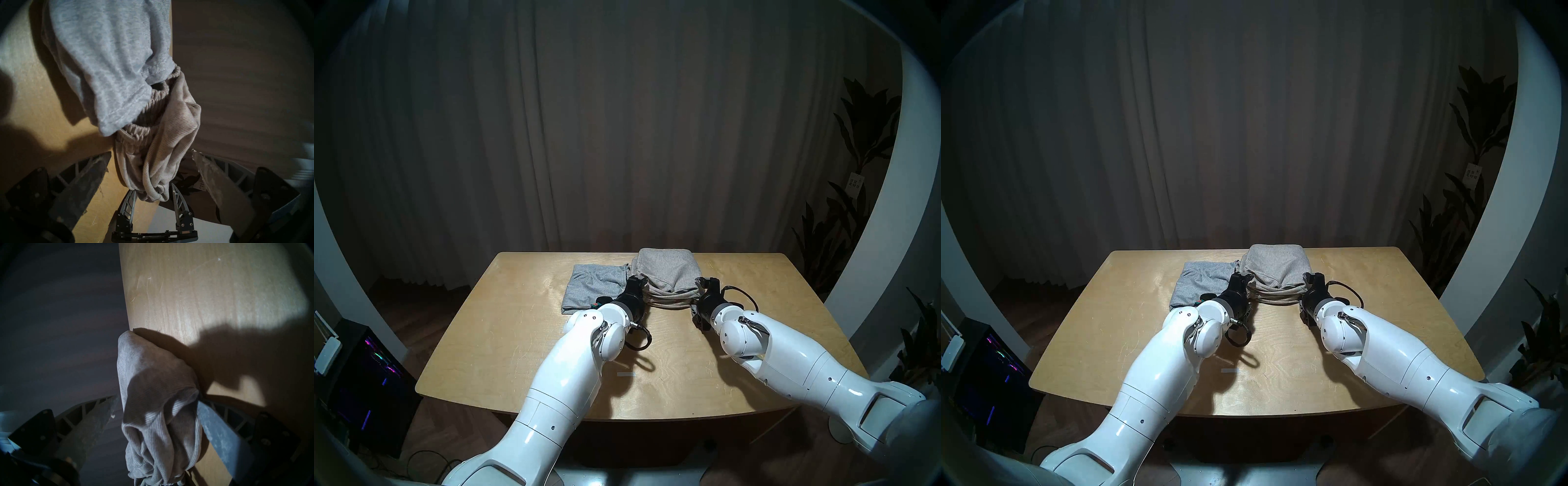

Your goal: Fold pants twice and stack them

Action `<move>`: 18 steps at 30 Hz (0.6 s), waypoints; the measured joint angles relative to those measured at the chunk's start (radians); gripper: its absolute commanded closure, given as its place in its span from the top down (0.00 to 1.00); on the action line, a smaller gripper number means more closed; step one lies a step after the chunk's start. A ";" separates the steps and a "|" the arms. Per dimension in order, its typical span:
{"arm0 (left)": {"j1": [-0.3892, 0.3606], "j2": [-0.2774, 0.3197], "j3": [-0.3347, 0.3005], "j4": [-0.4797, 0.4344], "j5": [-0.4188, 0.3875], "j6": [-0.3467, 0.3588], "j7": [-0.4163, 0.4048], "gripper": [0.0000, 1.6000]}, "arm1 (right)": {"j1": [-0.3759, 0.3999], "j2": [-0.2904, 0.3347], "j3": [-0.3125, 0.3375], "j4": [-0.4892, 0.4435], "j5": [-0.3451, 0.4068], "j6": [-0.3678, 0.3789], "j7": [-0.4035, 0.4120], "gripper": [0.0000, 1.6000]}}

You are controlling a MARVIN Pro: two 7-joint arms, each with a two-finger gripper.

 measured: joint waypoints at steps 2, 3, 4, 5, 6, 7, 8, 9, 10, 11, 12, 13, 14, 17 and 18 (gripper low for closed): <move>-0.001 -0.002 0.006 0.003 0.010 -0.007 -0.018 1.00 | -0.003 0.001 -0.001 -0.005 0.001 -0.005 0.000 1.00; -0.002 -0.002 0.010 0.005 0.017 -0.010 -0.026 1.00 | -0.004 0.001 -0.001 -0.008 0.001 -0.007 0.000 1.00; -0.003 -0.003 0.015 0.008 0.025 -0.013 -0.034 1.00 | -0.005 0.002 -0.001 -0.011 0.001 -0.010 0.001 1.00; -0.003 -0.003 0.019 0.009 0.030 -0.015 -0.039 1.00 | -0.006 0.002 -0.002 -0.013 0.001 -0.011 0.001 1.00; -0.004 -0.003 0.023 0.012 0.036 -0.017 -0.045 1.00 | -0.007 0.002 -0.002 -0.015 0.002 -0.014 0.002 1.00; -0.004 -0.003 0.025 0.014 0.039 -0.018 -0.048 1.00 | -0.008 0.003 -0.002 -0.015 0.002 -0.015 0.003 1.00; -0.005 -0.003 0.028 0.017 0.044 -0.020 -0.051 1.00 | -0.008 0.003 -0.002 -0.016 0.002 -0.016 0.005 1.00; -0.006 -0.003 0.031 0.019 0.048 -0.022 -0.055 1.00 | -0.009 0.003 -0.002 -0.016 0.003 -0.017 0.007 1.00; -0.007 -0.003 0.033 0.022 0.051 -0.024 -0.058 1.00 | -0.009 0.002 -0.003 -0.016 0.003 -0.018 0.009 1.00; -0.008 -0.003 0.036 0.026 0.055 -0.026 -0.062 1.00 | -0.010 0.002 -0.003 -0.016 0.004 -0.018 0.011 1.00; -0.009 -0.004 0.037 0.029 0.058 -0.027 -0.064 1.00 | -0.010 0.002 -0.003 -0.016 0.004 -0.018 0.012 1.00; -0.011 -0.004 0.039 0.035 0.062 -0.030 -0.068 1.00 | -0.010 0.002 -0.003 -0.016 0.005 -0.018 0.015 1.00; -0.013 -0.005 0.040 0.043 0.065 -0.033 -0.072 1.00 | -0.010 0.002 -0.004 -0.015 0.006 -0.018 0.017 1.00; -0.018 -0.007 0.042 0.062 0.072 -0.040 -0.076 1.00 | -0.010 0.001 -0.004 -0.012 0.008 -0.017 0.021 1.00; -0.021 -0.008 0.042 0.070 0.074 -0.042 -0.077 1.00 | -0.010 0.001 -0.004 -0.011 0.009 -0.017 0.023 1.00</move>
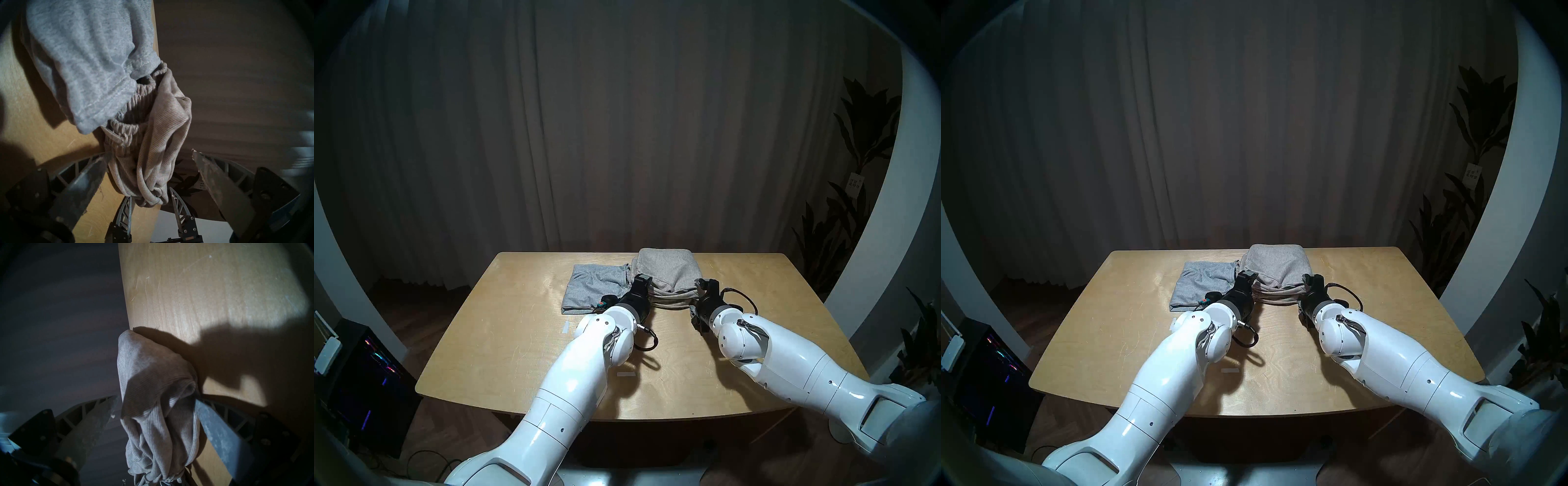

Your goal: Fold pants twice and stack them

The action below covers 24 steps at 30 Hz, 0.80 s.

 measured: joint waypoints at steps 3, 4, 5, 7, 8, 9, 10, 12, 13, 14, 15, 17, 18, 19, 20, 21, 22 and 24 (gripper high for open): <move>-0.007 -0.002 0.002 0.023 0.007 -0.006 -0.002 1.00 | 0.002 -0.002 -0.001 0.004 0.002 0.002 0.003 1.00; -0.009 -0.002 0.003 0.029 0.008 -0.008 -0.002 1.00 | 0.003 -0.003 -0.001 0.006 0.003 0.002 0.003 1.00; -0.011 -0.003 0.003 0.033 0.010 -0.009 -0.002 1.00 | 0.003 -0.003 -0.001 0.007 0.003 0.003 0.003 1.00; -0.017 -0.005 0.003 0.045 0.013 -0.012 -0.002 1.00 | 0.006 -0.005 -0.002 0.011 0.004 0.003 0.003 1.00; -0.020 -0.006 0.003 0.050 0.014 -0.013 -0.002 1.00 | 0.008 -0.007 -0.003 0.013 0.005 0.003 0.002 1.00; -0.023 -0.007 0.003 0.056 0.015 -0.014 -0.003 1.00 | 0.011 -0.009 -0.003 0.017 0.005 0.004 0.002 1.00; -0.026 -0.008 0.003 0.059 0.016 -0.015 -0.004 1.00 | 0.013 -0.010 -0.004 0.019 0.005 0.004 0.001 1.00; -0.033 -0.010 0.003 0.068 0.018 -0.016 -0.005 1.00 | 0.017 -0.014 -0.005 0.026 0.005 0.005 0.001 1.00; -0.036 -0.011 0.003 0.071 0.019 -0.016 -0.006 1.00 | 0.019 -0.016 -0.005 0.028 0.005 0.005 0.001 1.00; -0.039 -0.012 0.003 0.075 0.020 -0.016 -0.006 1.00 | 0.022 -0.018 -0.006 0.032 0.005 0.005 0.001 1.00; -0.044 -0.014 0.003 0.081 0.021 -0.016 -0.008 1.00 | 0.025 -0.021 -0.007 0.037 0.005 0.005 0.001 1.00; -0.047 -0.015 0.003 0.085 0.022 -0.016 -0.008 1.00 | 0.027 -0.024 -0.008 0.041 0.005 0.006 0.000 1.00; -0.054 -0.016 0.004 0.093 0.023 -0.016 -0.011 1.00 | 0.031 -0.028 -0.009 0.048 0.005 0.007 0.000 1.00; -0.058 -0.017 0.004 0.099 0.024 -0.016 -0.013 1.00 | 0.034 -0.030 -0.011 0.053 0.005 0.007 0.000 1.00; -0.060 -0.018 0.004 0.102 0.024 -0.015 -0.014 1.00 | 0.036 -0.032 -0.011 0.055 0.005 0.007 0.000 1.00; -0.063 -0.019 0.004 0.107 0.024 -0.013 -0.017 1.00 | 0.039 -0.035 -0.012 0.060 0.005 0.008 0.000 1.00; -0.066 -0.020 0.004 0.110 0.024 -0.012 -0.019 1.00 | 0.041 -0.036 -0.012 0.063 0.005 0.008 0.000 1.00; -0.071 -0.022 0.004 0.118 0.024 -0.007 -0.024 1.00 | 0.046 -0.040 -0.014 0.071 0.005 0.010 0.000 1.00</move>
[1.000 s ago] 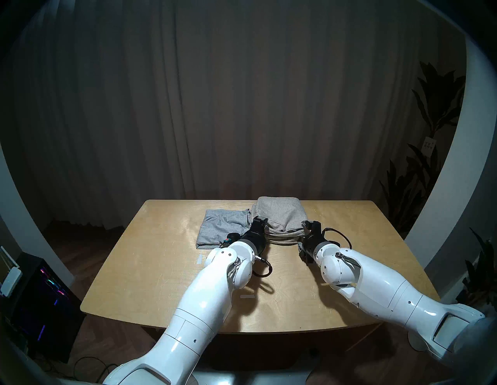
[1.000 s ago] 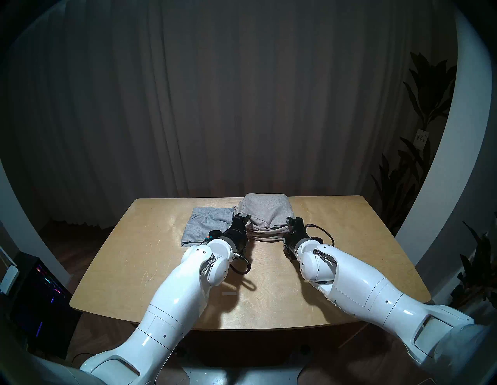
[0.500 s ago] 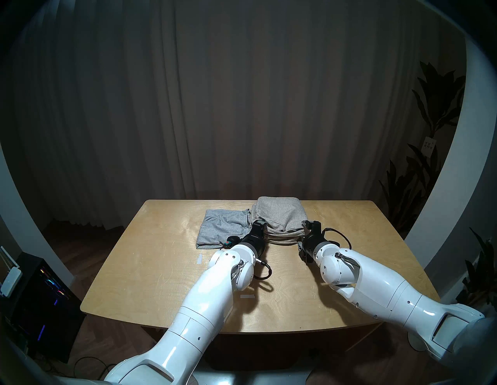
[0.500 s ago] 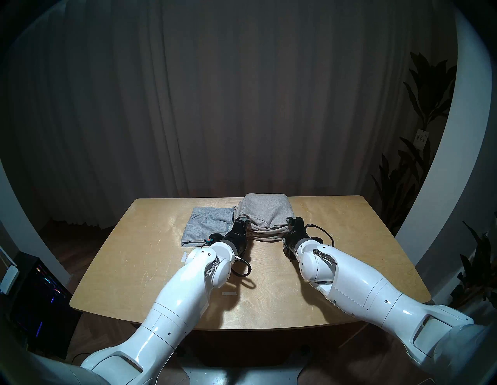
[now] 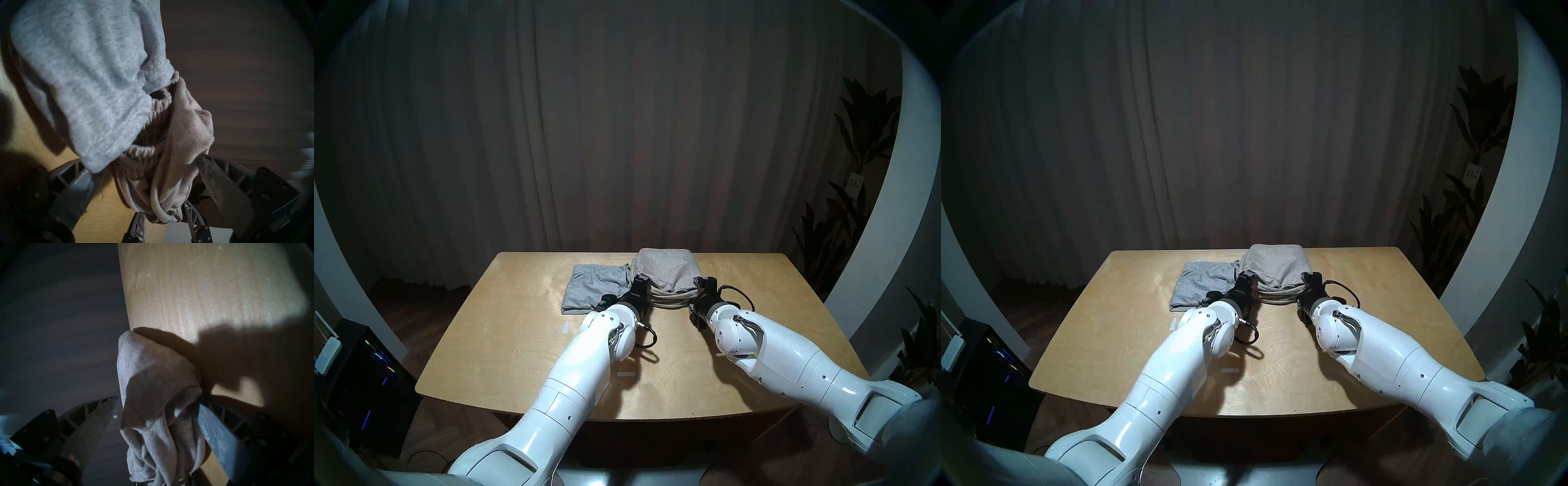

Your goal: Fold pants twice and stack them

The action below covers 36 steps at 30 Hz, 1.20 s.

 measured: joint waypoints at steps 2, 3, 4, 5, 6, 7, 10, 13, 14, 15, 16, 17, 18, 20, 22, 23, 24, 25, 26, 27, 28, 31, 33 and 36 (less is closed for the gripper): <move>-0.004 -0.002 -0.002 0.006 -0.002 0.005 -0.008 1.00 | 0.005 -0.004 -0.001 0.007 0.000 0.002 0.000 1.00; -0.005 -0.003 -0.005 0.008 -0.005 0.008 -0.014 1.00 | 0.008 -0.007 -0.002 0.012 0.000 0.003 0.000 1.00; -0.005 -0.004 -0.007 0.009 -0.008 0.010 -0.018 1.00 | 0.010 -0.008 -0.003 0.015 0.000 0.004 0.000 1.00; -0.005 -0.004 -0.009 0.010 -0.012 0.012 -0.024 1.00 | 0.013 -0.010 -0.004 0.019 0.000 0.005 0.000 1.00; -0.005 -0.005 -0.012 0.011 -0.015 0.014 -0.029 1.00 | 0.015 -0.012 -0.005 0.022 0.000 0.006 0.000 1.00; -0.005 -0.005 -0.014 0.011 -0.018 0.016 -0.035 1.00 | 0.018 -0.014 -0.006 0.026 0.000 0.008 0.000 1.00; -0.001 -0.005 -0.019 0.010 -0.026 0.021 -0.050 1.00 | 0.023 -0.018 -0.008 0.034 -0.001 0.010 0.000 1.00; 0.005 -0.003 -0.021 0.006 -0.030 0.026 -0.064 1.00 | 0.028 -0.021 -0.011 0.041 -0.002 0.012 0.000 1.00; 0.007 -0.003 -0.021 0.005 -0.031 0.027 -0.068 1.00 | 0.030 -0.022 -0.012 0.043 -0.002 0.012 0.000 1.00; 0.012 -0.003 -0.022 0.002 -0.033 0.028 -0.075 1.00 | 0.032 -0.024 -0.013 0.046 -0.003 0.013 0.001 1.00; 0.014 -0.002 -0.022 0.001 -0.033 0.029 -0.078 1.00 | 0.033 -0.024 -0.014 0.047 -0.003 0.013 0.001 1.00; 0.018 -0.002 -0.022 -0.001 -0.035 0.030 -0.083 1.00 | 0.035 -0.026 -0.015 0.050 -0.003 0.013 0.002 1.00; 0.020 -0.002 -0.022 -0.001 -0.035 0.031 -0.086 1.00 | 0.036 -0.026 -0.015 0.050 -0.003 0.013 0.002 1.00; 0.026 -0.001 -0.022 -0.003 -0.037 0.032 -0.093 1.00 | 0.037 -0.027 -0.017 0.052 -0.003 0.013 0.002 1.00; 0.031 -0.001 -0.021 -0.003 -0.037 0.032 -0.103 1.00 | 0.039 -0.027 -0.018 0.054 -0.003 0.013 0.003 1.00; 0.033 -0.001 -0.021 -0.003 -0.036 0.032 -0.108 1.00 | 0.039 -0.028 -0.018 0.054 -0.003 0.013 0.003 1.00; 0.035 -0.001 -0.021 -0.003 -0.035 0.032 -0.112 1.00 | 0.039 -0.028 -0.019 0.055 -0.003 0.013 0.003 1.00; 0.037 -0.001 -0.021 -0.003 -0.034 0.032 -0.117 1.00 | 0.040 -0.028 -0.019 0.055 -0.003 0.013 0.003 1.00; 0.038 -0.002 -0.021 -0.003 -0.033 0.031 -0.122 1.00 | 0.040 -0.028 -0.020 0.055 -0.003 0.013 0.003 1.00; 0.040 -0.002 -0.022 -0.002 -0.033 0.029 -0.129 1.00 | 0.041 -0.028 -0.021 0.055 -0.003 0.012 0.003 1.00; 0.041 -0.003 -0.023 -0.002 -0.033 0.028 -0.134 1.00 | 0.041 -0.028 -0.021 0.056 -0.003 0.012 0.004 1.00; 0.044 -0.005 -0.027 -0.001 -0.033 0.022 -0.148 1.00 | 0.042 -0.028 -0.022 0.056 -0.003 0.012 0.005 1.00; 0.045 -0.006 -0.031 0.000 -0.034 0.019 -0.158 1.00 | 0.042 -0.028 -0.025 0.058 -0.003 0.012 0.005 1.00; 0.045 -0.007 -0.034 0.004 -0.035 0.016 -0.168 1.00 | 0.042 -0.028 -0.027 0.059 -0.003 0.012 0.006 1.00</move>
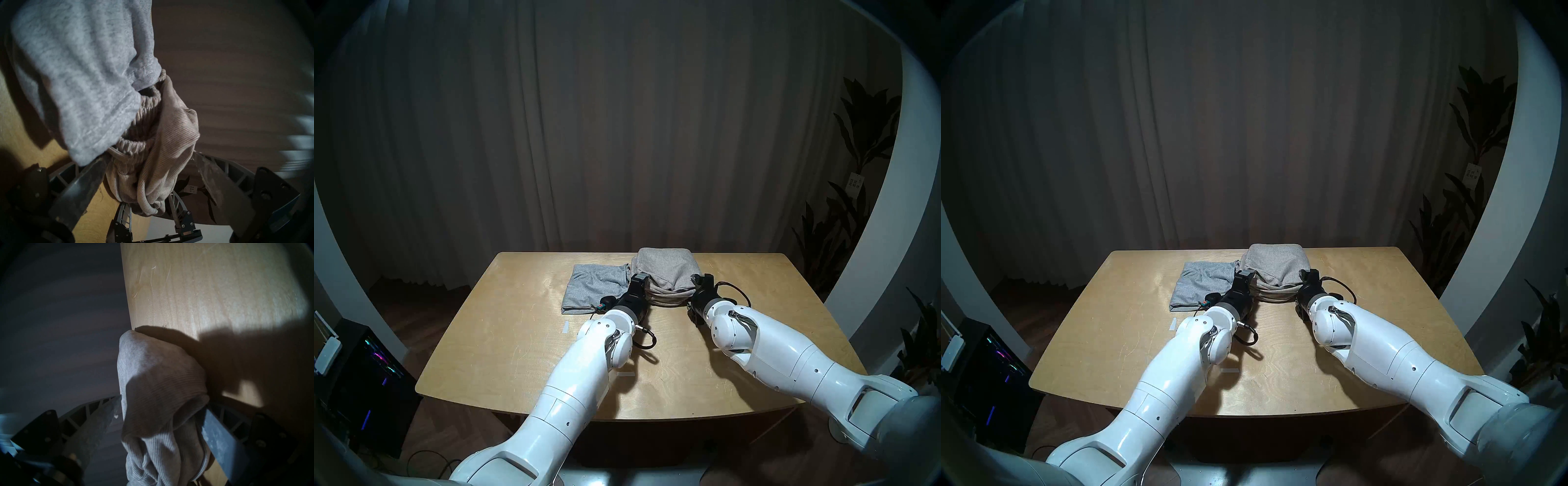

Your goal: Fold pants twice and stack them

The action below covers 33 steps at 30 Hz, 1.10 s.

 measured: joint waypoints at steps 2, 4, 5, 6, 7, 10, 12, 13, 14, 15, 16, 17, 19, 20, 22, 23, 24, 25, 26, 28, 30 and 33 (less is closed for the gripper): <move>-0.001 -0.002 0.000 0.006 0.000 -0.001 -0.006 1.00 | 0.001 0.000 -0.002 0.001 0.000 0.000 0.001 1.00; -0.002 -0.003 0.001 0.011 0.002 -0.002 -0.009 1.00 | 0.002 0.000 -0.003 0.002 0.000 0.000 0.002 1.00; -0.003 -0.004 0.003 0.015 0.004 -0.004 -0.010 1.00 | 0.003 -0.001 -0.004 0.003 0.000 0.000 0.003 1.00; -0.004 -0.005 0.004 0.017 0.005 -0.004 -0.011 1.00 | 0.003 -0.001 -0.004 0.003 0.000 0.000 0.004 1.00; -0.006 -0.006 0.008 0.021 0.008 -0.006 -0.012 1.00 | 0.004 -0.001 -0.005 0.004 0.000 0.000 0.004 1.00; -0.010 -0.012 0.016 0.032 0.015 -0.012 -0.017 1.00 | 0.006 -0.002 -0.007 0.006 0.000 0.000 0.006 1.00; -0.015 -0.015 0.019 0.039 0.019 -0.016 -0.022 1.00 | 0.007 -0.003 -0.009 0.008 0.000 0.000 0.007 1.00; -0.016 -0.016 0.020 0.042 0.020 -0.017 -0.024 1.00 | 0.008 -0.003 -0.009 0.009 0.000 0.000 0.007 1.00; -0.019 -0.018 0.020 0.047 0.021 -0.019 -0.028 1.00 | 0.009 -0.004 -0.010 0.010 0.000 0.000 0.008 1.00; -0.021 -0.019 0.021 0.050 0.022 -0.020 -0.030 1.00 | 0.010 -0.004 -0.010 0.011 0.000 0.000 0.008 1.00; -0.024 -0.020 0.021 0.055 0.023 -0.022 -0.034 1.00 | 0.011 -0.005 -0.011 0.013 0.000 0.000 0.009 1.00; -0.025 -0.021 0.021 0.057 0.024 -0.023 -0.036 1.00 | 0.011 -0.006 -0.011 0.014 0.000 0.000 0.009 1.00; -0.029 -0.022 0.021 0.063 0.026 -0.026 -0.040 1.00 | 0.014 -0.008 -0.012 0.018 0.000 0.001 0.010 1.00; -0.031 -0.023 0.021 0.066 0.027 -0.027 -0.042 1.00 | 0.015 -0.009 -0.013 0.020 0.001 0.001 0.010 1.00; -0.034 -0.024 0.020 0.071 0.029 -0.030 -0.043 1.00 | 0.017 -0.011 -0.014 0.023 0.001 0.001 0.011 1.00; -0.036 -0.025 0.020 0.074 0.030 -0.031 -0.044 1.00 | 0.018 -0.012 -0.014 0.025 0.001 0.001 0.011 1.00; -0.039 -0.026 0.020 0.079 0.032 -0.032 -0.046 1.00 | 0.020 -0.013 -0.015 0.027 0.001 0.001 0.011 1.00; -0.040 -0.027 0.020 0.082 0.033 -0.033 -0.047 1.00 | 0.020 -0.013 -0.016 0.028 0.001 0.001 0.011 1.00; -0.043 -0.028 0.020 0.087 0.034 -0.034 -0.051 1.00 | 0.022 -0.014 -0.016 0.030 0.001 0.002 0.012 1.00; -0.046 -0.029 0.020 0.092 0.035 -0.034 -0.056 1.00 | 0.023 -0.015 -0.017 0.032 0.001 0.002 0.012 1.00; -0.048 -0.030 0.020 0.096 0.036 -0.035 -0.065 1.00 | 0.025 -0.016 -0.019 0.034 0.002 0.002 0.013 1.00; -0.049 -0.030 0.020 0.097 0.037 -0.034 -0.081 1.00 | 0.027 -0.018 -0.020 0.037 0.002 0.002 0.013 1.00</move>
